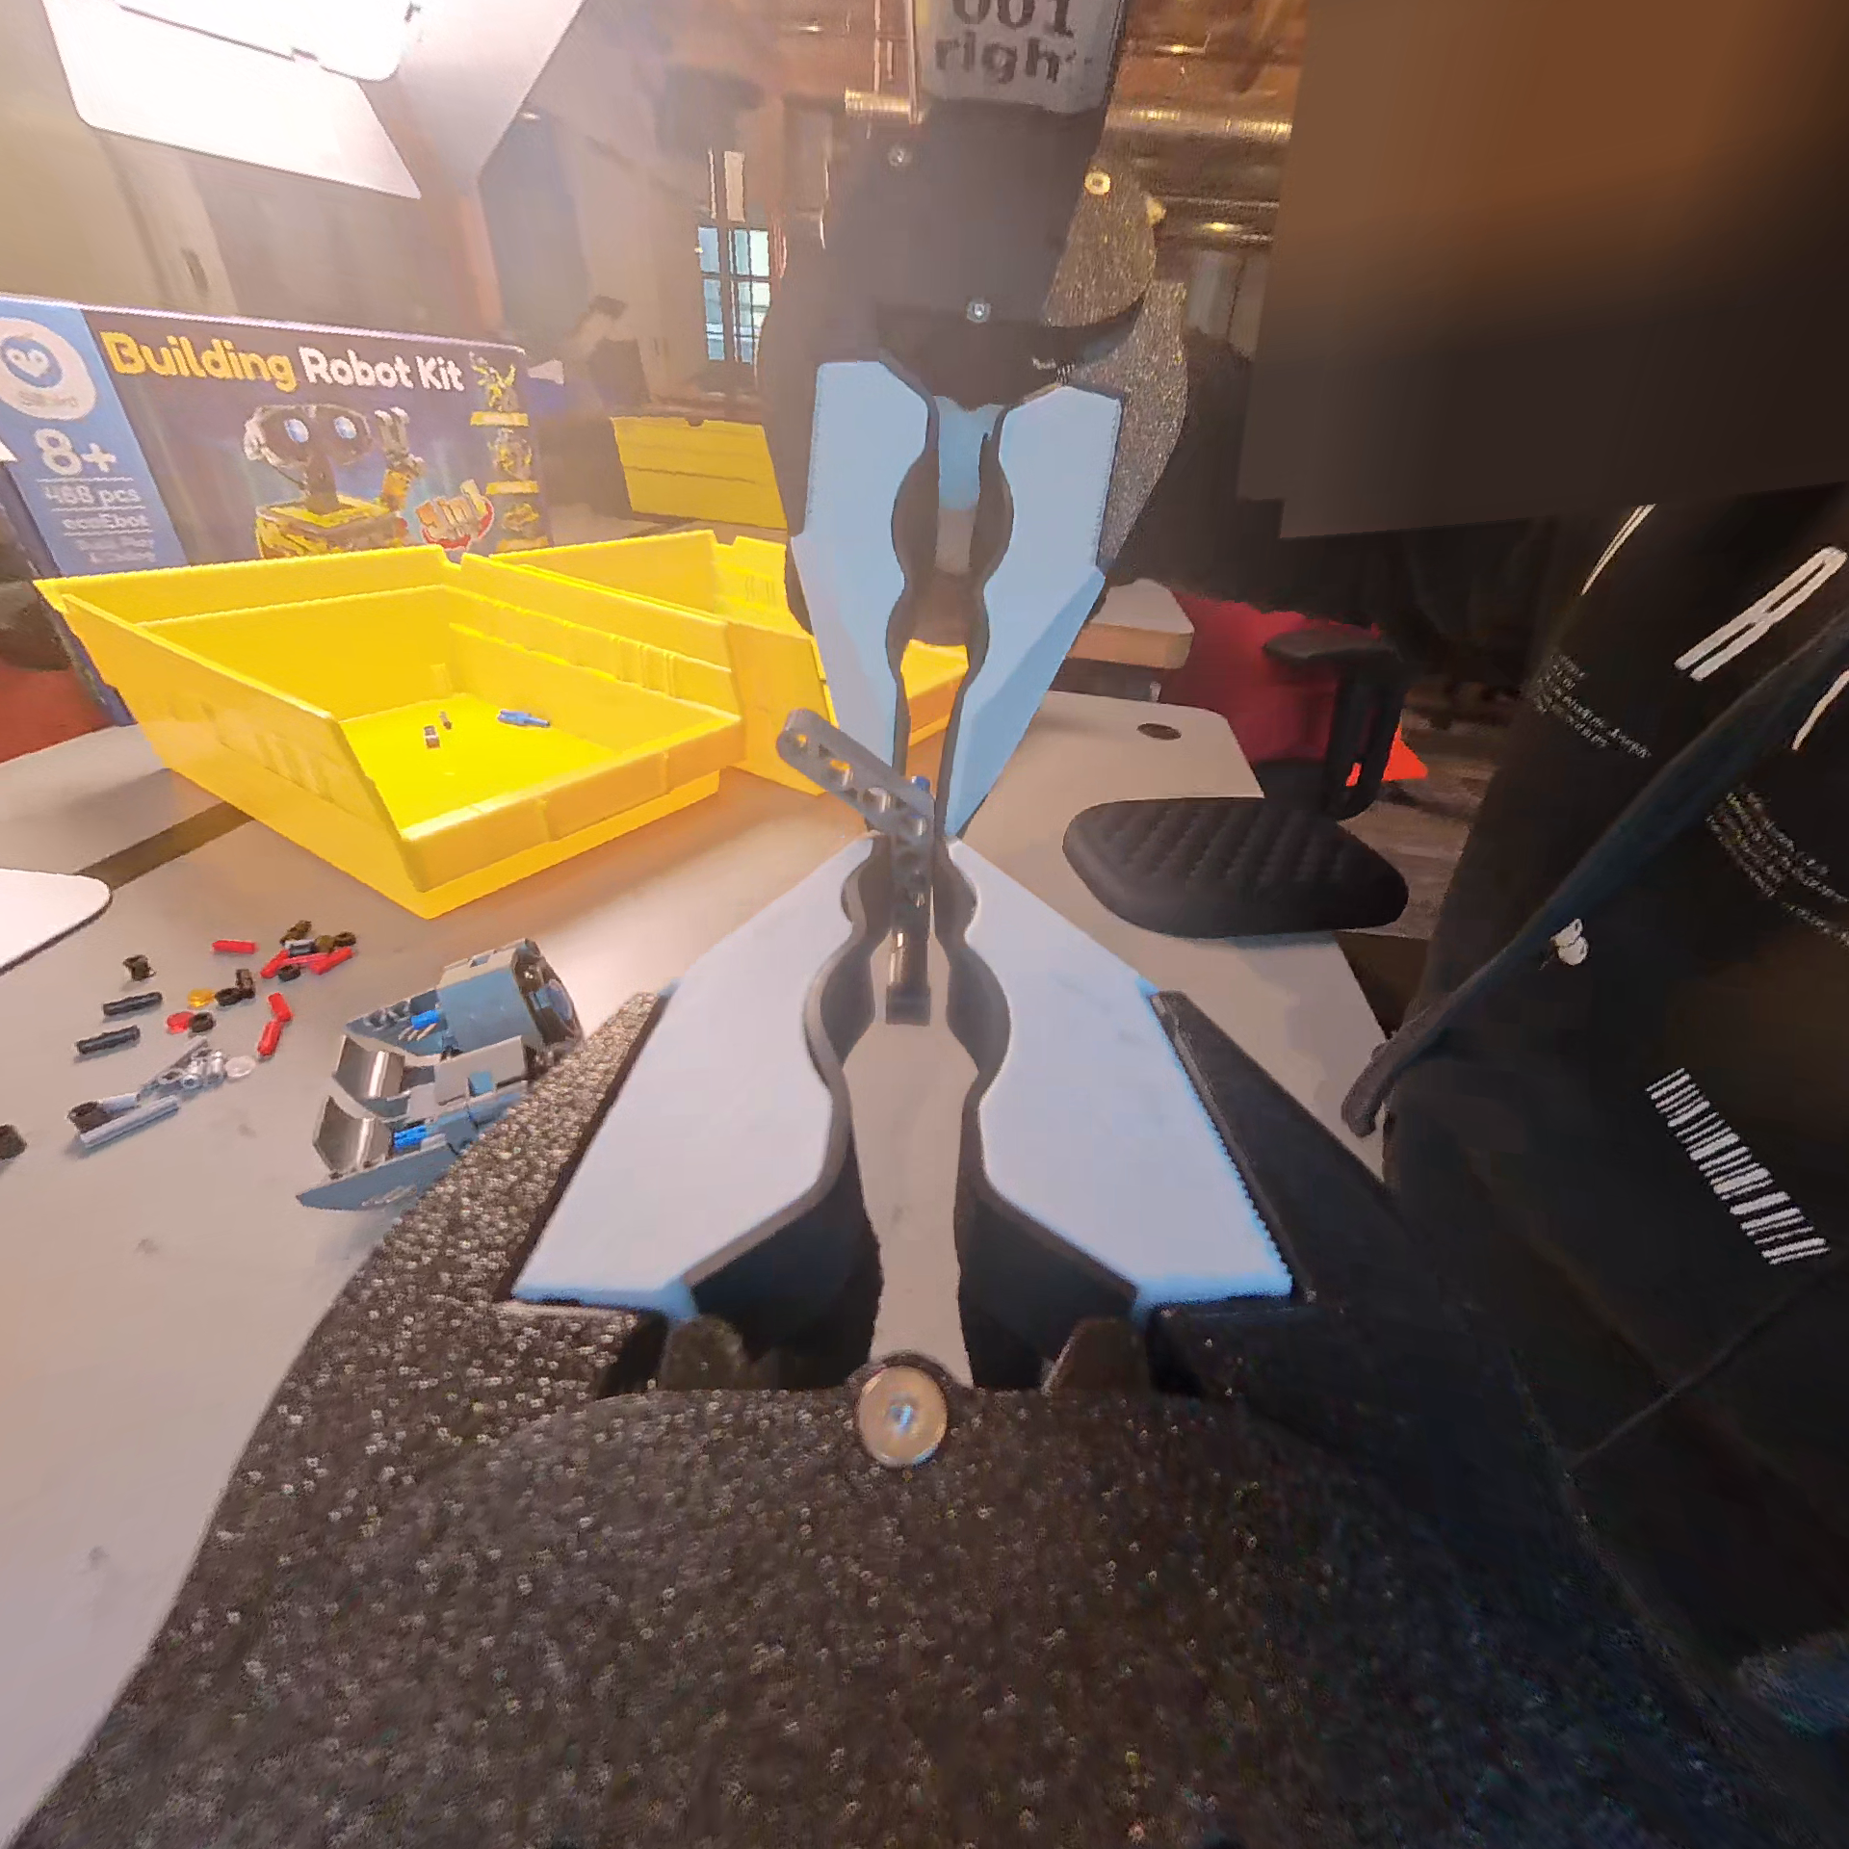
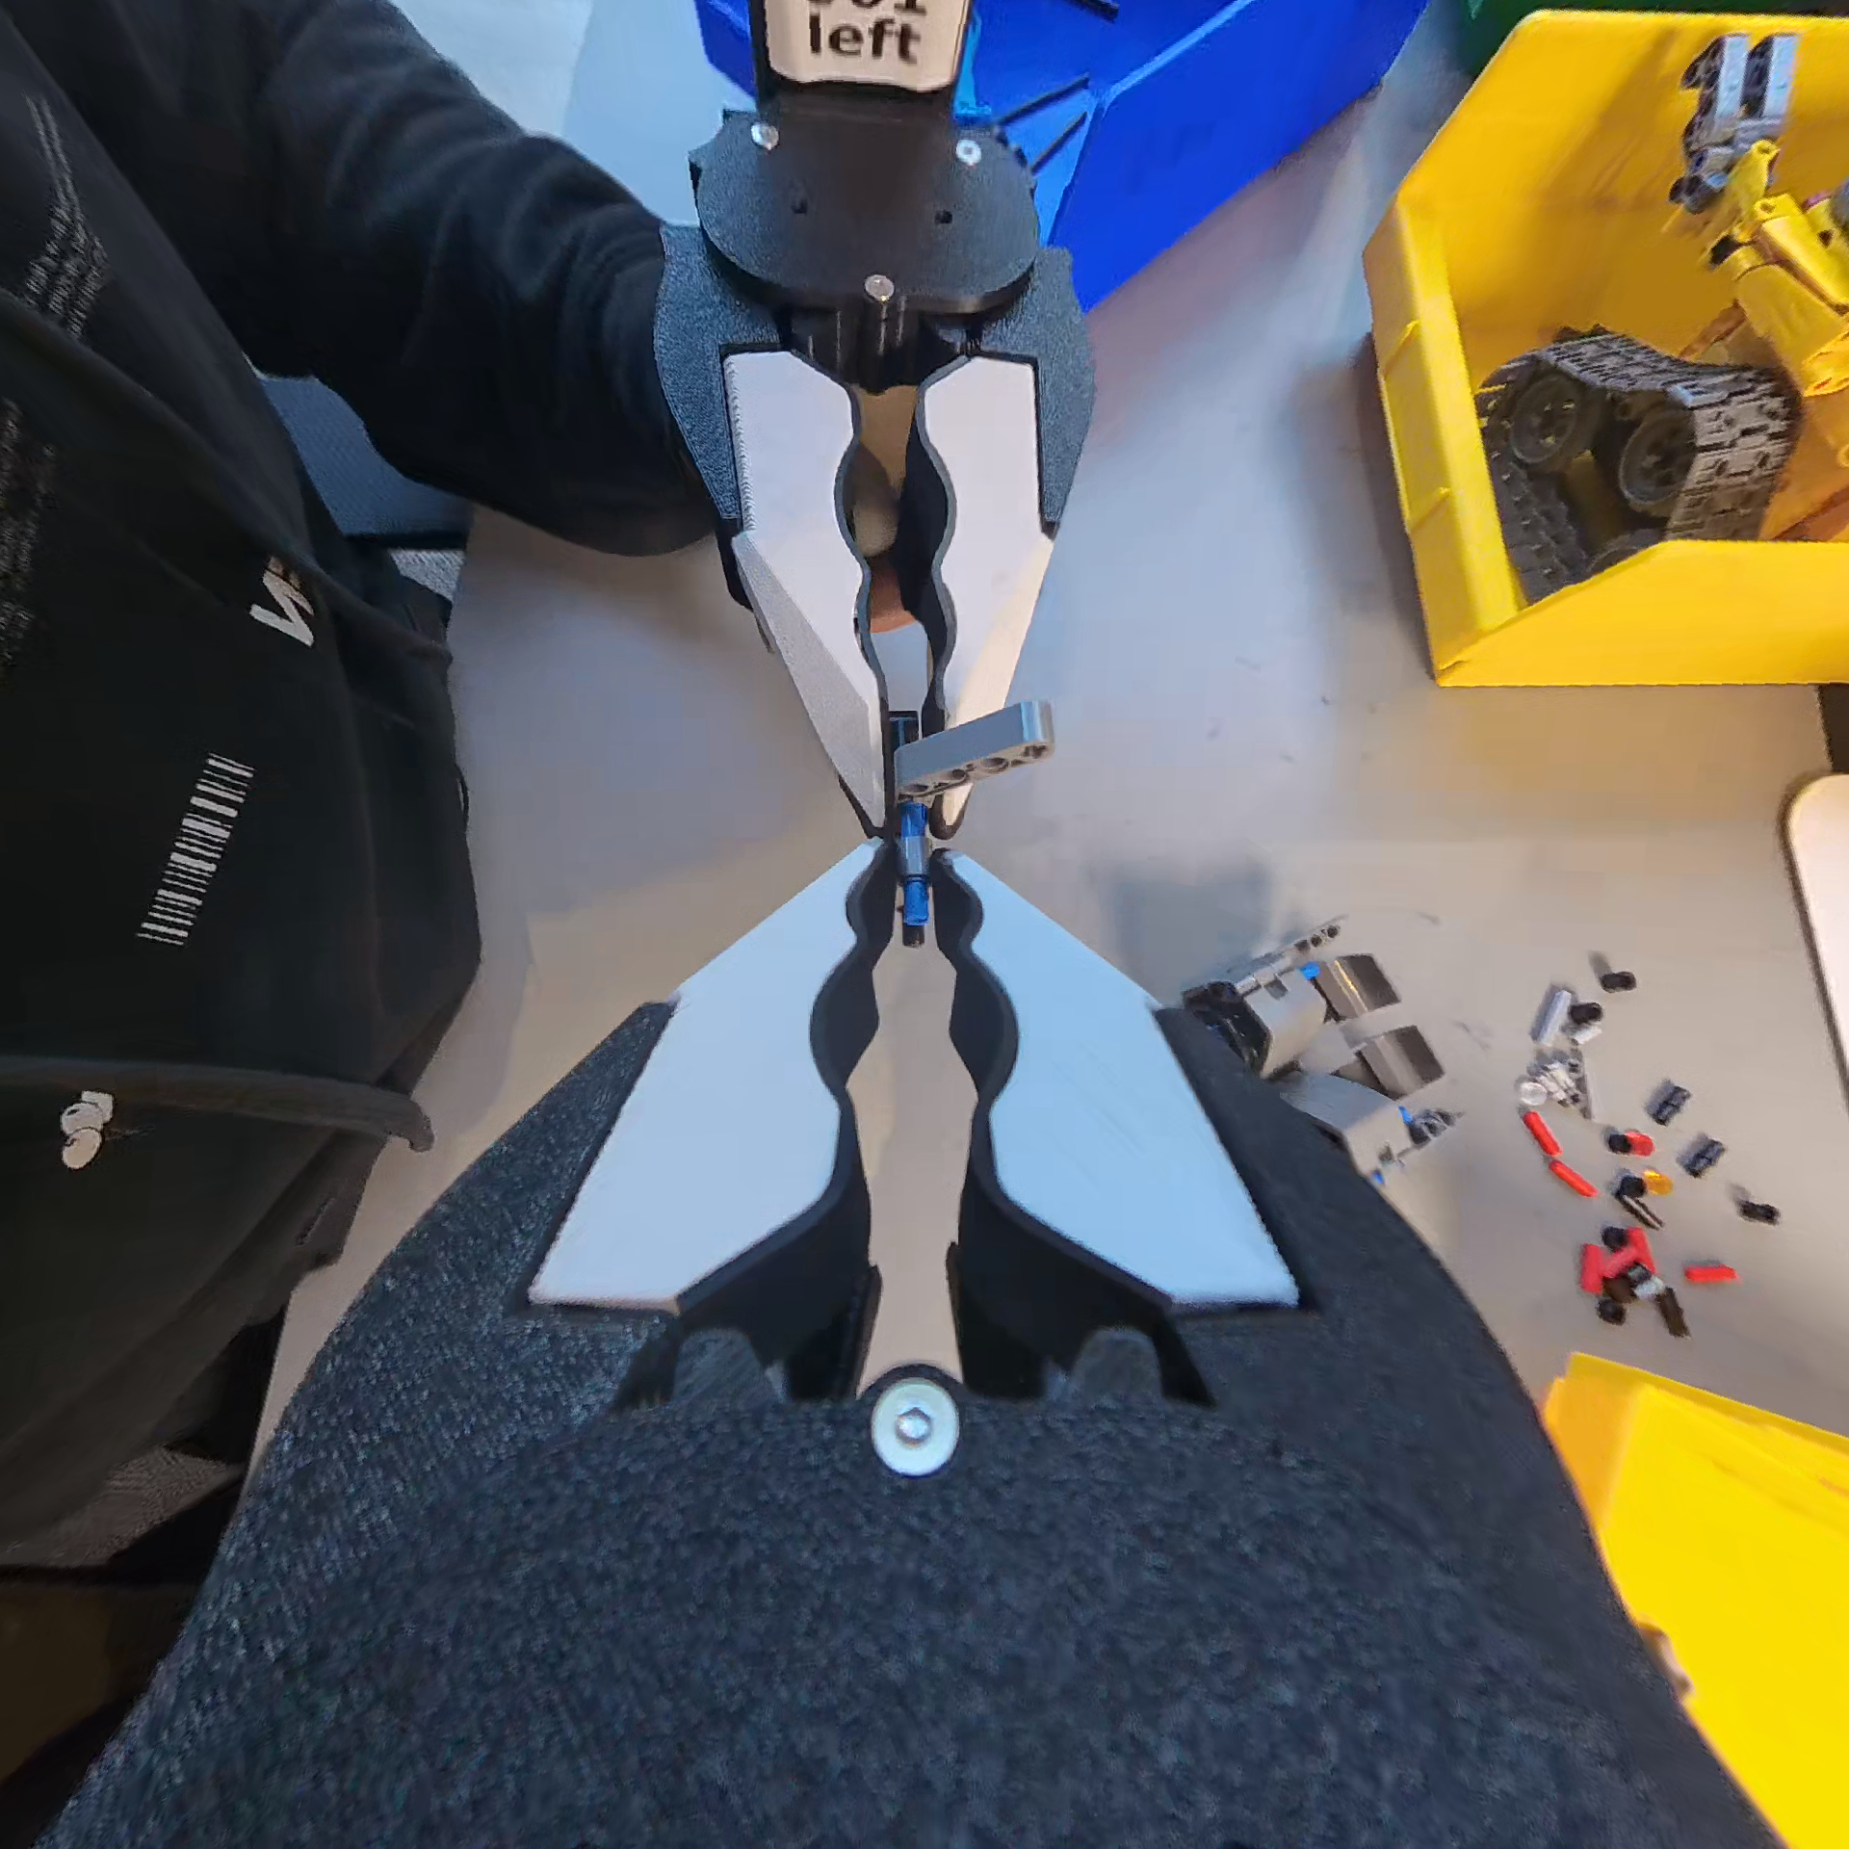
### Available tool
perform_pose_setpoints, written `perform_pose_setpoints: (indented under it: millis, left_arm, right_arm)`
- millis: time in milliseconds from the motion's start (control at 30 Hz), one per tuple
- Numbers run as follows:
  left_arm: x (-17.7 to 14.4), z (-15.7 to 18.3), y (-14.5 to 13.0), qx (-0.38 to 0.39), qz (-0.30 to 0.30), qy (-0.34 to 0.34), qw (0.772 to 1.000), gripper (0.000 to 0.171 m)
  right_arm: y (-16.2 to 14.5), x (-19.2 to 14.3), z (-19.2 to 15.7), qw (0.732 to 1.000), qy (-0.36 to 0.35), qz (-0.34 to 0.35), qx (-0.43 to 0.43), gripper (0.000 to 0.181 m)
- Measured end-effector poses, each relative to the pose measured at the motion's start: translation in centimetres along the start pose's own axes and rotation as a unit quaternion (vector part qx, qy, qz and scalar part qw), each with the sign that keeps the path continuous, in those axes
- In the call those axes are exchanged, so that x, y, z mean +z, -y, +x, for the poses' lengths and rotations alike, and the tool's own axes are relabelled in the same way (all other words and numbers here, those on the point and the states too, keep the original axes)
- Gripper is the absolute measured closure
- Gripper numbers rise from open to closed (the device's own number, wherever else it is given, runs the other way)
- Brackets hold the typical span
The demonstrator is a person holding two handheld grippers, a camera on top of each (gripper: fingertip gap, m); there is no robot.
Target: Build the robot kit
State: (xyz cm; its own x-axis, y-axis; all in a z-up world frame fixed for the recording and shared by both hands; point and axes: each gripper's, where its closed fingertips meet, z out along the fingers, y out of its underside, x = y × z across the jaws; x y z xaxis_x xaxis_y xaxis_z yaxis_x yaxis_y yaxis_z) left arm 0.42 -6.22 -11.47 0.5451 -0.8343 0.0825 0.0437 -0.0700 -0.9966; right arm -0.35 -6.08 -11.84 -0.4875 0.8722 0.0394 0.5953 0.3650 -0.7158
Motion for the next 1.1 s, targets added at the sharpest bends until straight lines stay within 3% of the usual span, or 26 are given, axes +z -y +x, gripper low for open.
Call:
perform_pose_setpoints:
  millis: [133, 300, 567, 667, 867, 1100]
  left_arm:
    - [-0.2, 0.0, 1.3, -0.08, 0.065, -0.037, 0.994, 0.165]
    - [-0.2, 0.3, 1.7, -0.139, 0.112, -0.073, 0.981, 0.165]
    - [-0.1, 1.0, 1.7, -0.125, 0.115, -0.092, 0.981, 0.164]
    - [-0.2, 0.7, 1.8, -0.162, 0.122, -0.102, 0.974, 0.164]
    - [-1.0, 0.2, 2.7, -0.297, 0.171, -0.172, 0.924, 0.166]
    - [-1.0, 0.3, 2.7, -0.37, 0.171, -0.215, 0.887, 0.166]
  right_arm:
    - [1.2, -0.8, 0.2, 0.992, 0.015, 0.115, 0.047, 0.176]
    - [1.7, -1.3, 0.0, 0.983, 0.009, 0.178, 0.053, 0.175]
    - [1.4, -1.4, -0.7, 0.991, 0.005, 0.127, 0.045, 0.176]
    - [1.4, -1.3, -0.5, 0.992, -0.021, 0.123, 0.023, 0.175]
    - [2.2, -1.4, -0.4, 0.985, -0.065, 0.15, -0.061, 0.162]
    - [2.5, -1.5, -1.0, 0.965, -0.108, 0.141, -0.194, 0.149]
